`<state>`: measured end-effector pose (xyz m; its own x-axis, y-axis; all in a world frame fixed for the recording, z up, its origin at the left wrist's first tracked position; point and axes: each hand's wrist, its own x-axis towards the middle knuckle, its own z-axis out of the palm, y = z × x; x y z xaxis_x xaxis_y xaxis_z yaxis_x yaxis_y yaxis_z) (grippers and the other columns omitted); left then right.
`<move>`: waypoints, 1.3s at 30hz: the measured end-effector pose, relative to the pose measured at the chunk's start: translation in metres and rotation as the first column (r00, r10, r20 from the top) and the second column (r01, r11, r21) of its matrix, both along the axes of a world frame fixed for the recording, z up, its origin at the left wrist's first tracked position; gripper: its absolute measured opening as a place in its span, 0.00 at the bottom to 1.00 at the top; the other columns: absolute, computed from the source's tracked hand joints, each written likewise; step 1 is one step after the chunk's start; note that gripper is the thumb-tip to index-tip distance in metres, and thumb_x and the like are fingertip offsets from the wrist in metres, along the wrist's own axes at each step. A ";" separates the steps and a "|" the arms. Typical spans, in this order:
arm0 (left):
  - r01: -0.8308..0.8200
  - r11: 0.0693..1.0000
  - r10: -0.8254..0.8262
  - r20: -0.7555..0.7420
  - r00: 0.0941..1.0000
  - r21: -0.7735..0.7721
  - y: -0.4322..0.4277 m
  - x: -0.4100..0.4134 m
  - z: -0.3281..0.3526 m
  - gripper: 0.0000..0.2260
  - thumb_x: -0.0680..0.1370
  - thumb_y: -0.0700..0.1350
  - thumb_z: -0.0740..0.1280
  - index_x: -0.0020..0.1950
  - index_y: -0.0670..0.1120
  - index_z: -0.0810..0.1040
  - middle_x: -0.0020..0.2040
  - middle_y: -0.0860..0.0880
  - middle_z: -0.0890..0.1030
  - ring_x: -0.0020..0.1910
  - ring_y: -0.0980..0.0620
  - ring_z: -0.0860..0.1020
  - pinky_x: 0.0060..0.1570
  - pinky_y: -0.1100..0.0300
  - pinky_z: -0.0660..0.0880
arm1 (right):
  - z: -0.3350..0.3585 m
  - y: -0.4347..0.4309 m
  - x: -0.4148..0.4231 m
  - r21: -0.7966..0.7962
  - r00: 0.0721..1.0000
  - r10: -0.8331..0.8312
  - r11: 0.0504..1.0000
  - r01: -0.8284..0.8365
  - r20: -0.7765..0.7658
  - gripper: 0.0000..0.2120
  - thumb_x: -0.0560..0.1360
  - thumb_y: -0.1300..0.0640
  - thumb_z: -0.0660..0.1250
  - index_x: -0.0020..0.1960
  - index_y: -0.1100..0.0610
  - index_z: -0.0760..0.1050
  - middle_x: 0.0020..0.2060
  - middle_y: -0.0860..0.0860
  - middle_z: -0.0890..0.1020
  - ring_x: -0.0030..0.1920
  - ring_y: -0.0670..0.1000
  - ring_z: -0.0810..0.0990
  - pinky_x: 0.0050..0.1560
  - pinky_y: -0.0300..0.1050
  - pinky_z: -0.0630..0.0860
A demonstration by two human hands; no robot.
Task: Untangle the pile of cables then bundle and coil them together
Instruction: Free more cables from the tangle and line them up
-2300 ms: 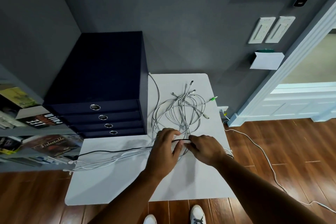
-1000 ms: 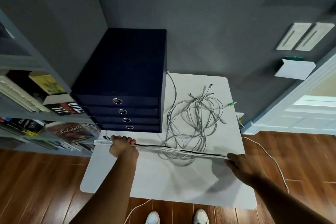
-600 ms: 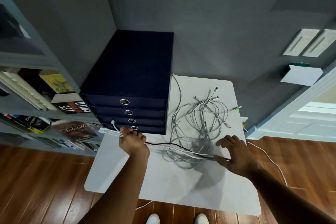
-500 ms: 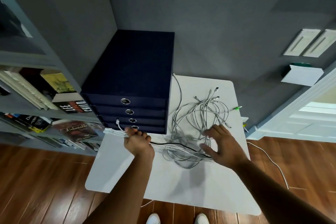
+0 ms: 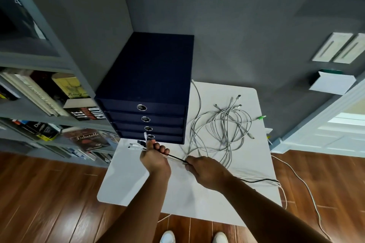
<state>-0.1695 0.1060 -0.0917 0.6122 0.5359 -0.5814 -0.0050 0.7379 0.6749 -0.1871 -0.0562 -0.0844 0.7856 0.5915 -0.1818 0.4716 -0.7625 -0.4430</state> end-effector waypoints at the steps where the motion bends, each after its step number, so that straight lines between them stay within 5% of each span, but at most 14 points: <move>1: 0.021 1.000 -0.021 0.001 1.000 0.004 0.002 -0.001 -0.001 0.14 0.83 0.38 0.57 0.38 0.44 0.72 0.27 0.52 0.68 0.25 0.53 0.63 0.25 0.63 0.63 | -0.002 -0.005 0.000 -0.003 1.000 -0.001 1.000 0.001 -0.004 0.13 0.83 0.47 0.53 0.58 0.54 0.71 0.47 0.57 0.82 0.47 0.60 0.80 0.41 0.48 0.70; 9: 0.241 0.950 -0.249 0.014 0.968 0.196 -0.023 -0.011 0.006 0.12 0.85 0.41 0.57 0.44 0.42 0.73 0.29 0.51 0.63 0.25 0.56 0.59 0.23 0.64 0.56 | 0.006 -0.020 -0.001 0.076 0.960 -0.087 0.991 0.111 -0.267 0.08 0.81 0.51 0.60 0.54 0.53 0.76 0.45 0.52 0.82 0.45 0.53 0.81 0.45 0.46 0.74; 11: 0.288 0.924 -0.306 0.034 0.951 0.252 -0.032 -0.015 0.009 0.12 0.86 0.42 0.57 0.44 0.41 0.73 0.28 0.52 0.64 0.24 0.57 0.60 0.23 0.64 0.57 | 0.018 -0.019 0.006 0.255 0.931 -0.174 0.931 0.261 -0.320 0.11 0.80 0.52 0.61 0.58 0.53 0.77 0.45 0.49 0.82 0.45 0.48 0.80 0.49 0.43 0.75; 14: 0.330 0.864 -0.377 0.054 0.925 0.380 -0.047 -0.024 0.010 0.13 0.86 0.42 0.57 0.43 0.42 0.73 0.26 0.54 0.65 0.24 0.57 0.62 0.23 0.65 0.60 | 0.037 -0.011 0.024 0.435 0.871 -0.331 0.767 0.472 -0.363 0.11 0.81 0.53 0.61 0.60 0.53 0.77 0.43 0.50 0.83 0.40 0.49 0.80 0.40 0.38 0.74; 23: 0.588 0.648 -0.689 0.042 0.724 0.484 -0.063 -0.030 0.017 0.15 0.86 0.45 0.55 0.40 0.44 0.70 0.30 0.48 0.63 0.28 0.54 0.60 0.28 0.58 0.56 | 0.051 0.000 0.050 0.527 0.842 -0.384 0.659 0.537 -0.379 0.08 0.77 0.60 0.68 0.53 0.51 0.80 0.36 0.44 0.83 0.34 0.42 0.80 0.45 0.46 0.80; 28: 0.656 0.587 -0.742 -0.009 0.671 0.474 -0.054 -0.019 0.020 0.18 0.86 0.48 0.55 0.42 0.40 0.72 0.28 0.48 0.65 0.25 0.53 0.61 0.26 0.61 0.60 | 0.060 -0.007 0.045 0.570 0.829 -0.337 0.607 0.554 -0.447 0.12 0.75 0.70 0.66 0.46 0.54 0.80 0.31 0.45 0.82 0.30 0.45 0.78 0.36 0.36 0.75; 33: 0.669 0.502 -0.755 -0.100 0.648 0.548 -0.059 -0.017 0.023 0.19 0.85 0.51 0.58 0.40 0.41 0.74 0.25 0.51 0.64 0.24 0.54 0.60 0.26 0.60 0.57 | 0.060 -0.015 0.050 0.586 0.739 -0.346 0.454 0.671 -0.578 0.09 0.79 0.63 0.64 0.55 0.58 0.82 0.39 0.52 0.82 0.35 0.47 0.76 0.33 0.37 0.70; 36: 0.665 0.450 -0.762 -0.132 0.634 0.596 -0.061 -0.015 0.024 0.21 0.85 0.51 0.58 0.38 0.40 0.75 0.24 0.50 0.63 0.23 0.53 0.60 0.26 0.59 0.57 | 0.063 -0.017 0.054 0.588 0.772 -0.355 0.504 0.633 -0.527 0.13 0.79 0.54 0.68 0.62 0.56 0.79 0.40 0.48 0.83 0.34 0.42 0.78 0.39 0.38 0.73; 39: 0.681 0.395 -0.788 -0.154 0.596 0.616 -0.060 -0.012 0.024 0.22 0.84 0.52 0.58 0.39 0.38 0.76 0.26 0.48 0.64 0.24 0.52 0.61 0.26 0.59 0.58 | 0.066 -0.019 0.052 0.582 0.856 -0.285 0.637 0.505 -0.432 0.13 0.77 0.59 0.70 0.61 0.56 0.78 0.38 0.54 0.83 0.29 0.53 0.78 0.36 0.46 0.76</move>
